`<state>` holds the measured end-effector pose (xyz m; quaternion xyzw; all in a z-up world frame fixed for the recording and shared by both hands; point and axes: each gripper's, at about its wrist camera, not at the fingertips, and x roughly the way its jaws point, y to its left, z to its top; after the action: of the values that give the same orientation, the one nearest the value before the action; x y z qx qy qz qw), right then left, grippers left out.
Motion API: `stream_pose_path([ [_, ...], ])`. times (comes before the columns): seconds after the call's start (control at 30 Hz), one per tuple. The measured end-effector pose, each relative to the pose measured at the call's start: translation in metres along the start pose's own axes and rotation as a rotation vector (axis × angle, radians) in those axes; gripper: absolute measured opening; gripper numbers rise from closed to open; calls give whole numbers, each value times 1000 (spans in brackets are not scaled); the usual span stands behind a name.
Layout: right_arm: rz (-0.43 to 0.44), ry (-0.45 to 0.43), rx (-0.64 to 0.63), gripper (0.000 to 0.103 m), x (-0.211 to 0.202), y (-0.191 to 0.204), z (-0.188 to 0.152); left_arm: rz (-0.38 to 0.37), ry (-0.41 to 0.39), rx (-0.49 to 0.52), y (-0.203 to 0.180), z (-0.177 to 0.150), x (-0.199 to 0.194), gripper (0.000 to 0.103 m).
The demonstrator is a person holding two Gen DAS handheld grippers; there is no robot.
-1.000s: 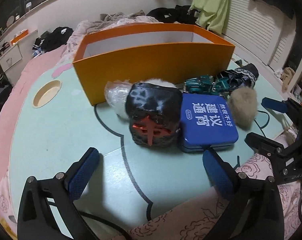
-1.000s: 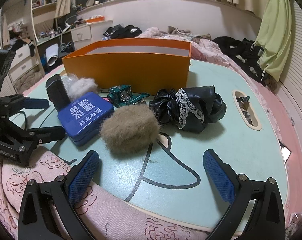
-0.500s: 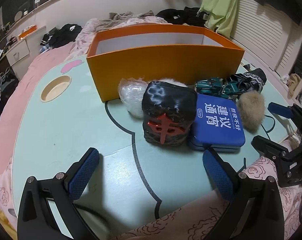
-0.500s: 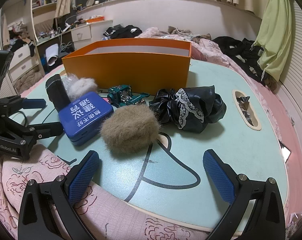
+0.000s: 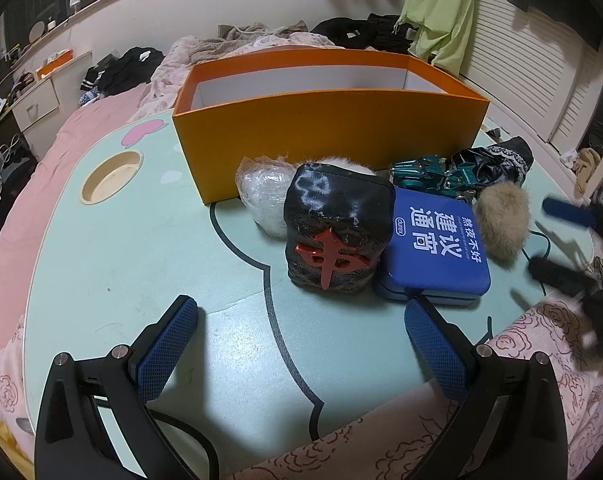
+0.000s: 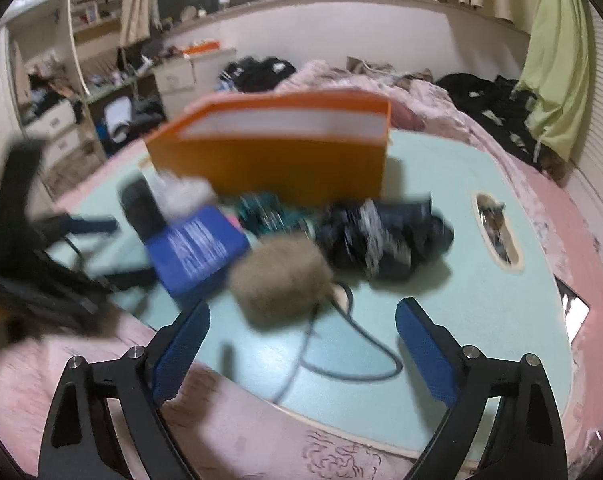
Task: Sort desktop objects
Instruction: 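Reach into the box and grasp the cartoon figure keychain with the right gripper, then lift the figure keychain out and set it beside the blue tin, right gripper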
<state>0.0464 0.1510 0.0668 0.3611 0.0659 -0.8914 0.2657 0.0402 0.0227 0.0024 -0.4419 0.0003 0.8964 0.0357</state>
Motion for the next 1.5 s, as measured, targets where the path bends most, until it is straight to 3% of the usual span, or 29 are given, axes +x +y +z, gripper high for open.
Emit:
stream_pose_path([
  [0.13,11,15,13,84,-6,6,72,0,-1,-1,1,0,1,103],
  [0.17,29,67,52,83,2,4,95,0,-2,0,1,0,1,103],
  [0.33,119,401,229,52,71,-11,157,-1,-3,-1,1,1,1,103],
  [0.53,99,664,292,47,142,-15,155,-3,-7,-3,2,2,1,103],
  [0.7,65,797,283,44,178,-14,140,-3,-7,-3,2,2,2,103],
  [0.77,43,802,266,40,182,-10,135,-1,-3,-3,2,2,2,103],
  [0.8,32,798,257,33,181,-9,133,0,-7,-3,2,2,2,103],
  [1.07,96,676,333,33,166,-16,121,-2,-8,-4,3,3,1,103],
  [1.27,184,463,344,33,109,-23,138,-2,-9,-4,3,3,1,103],
  [1.33,205,417,338,33,88,-20,149,-2,-9,-4,3,3,1,103],
  [1.5,251,360,308,33,50,-15,135,-3,-9,-4,3,3,1,103],
])
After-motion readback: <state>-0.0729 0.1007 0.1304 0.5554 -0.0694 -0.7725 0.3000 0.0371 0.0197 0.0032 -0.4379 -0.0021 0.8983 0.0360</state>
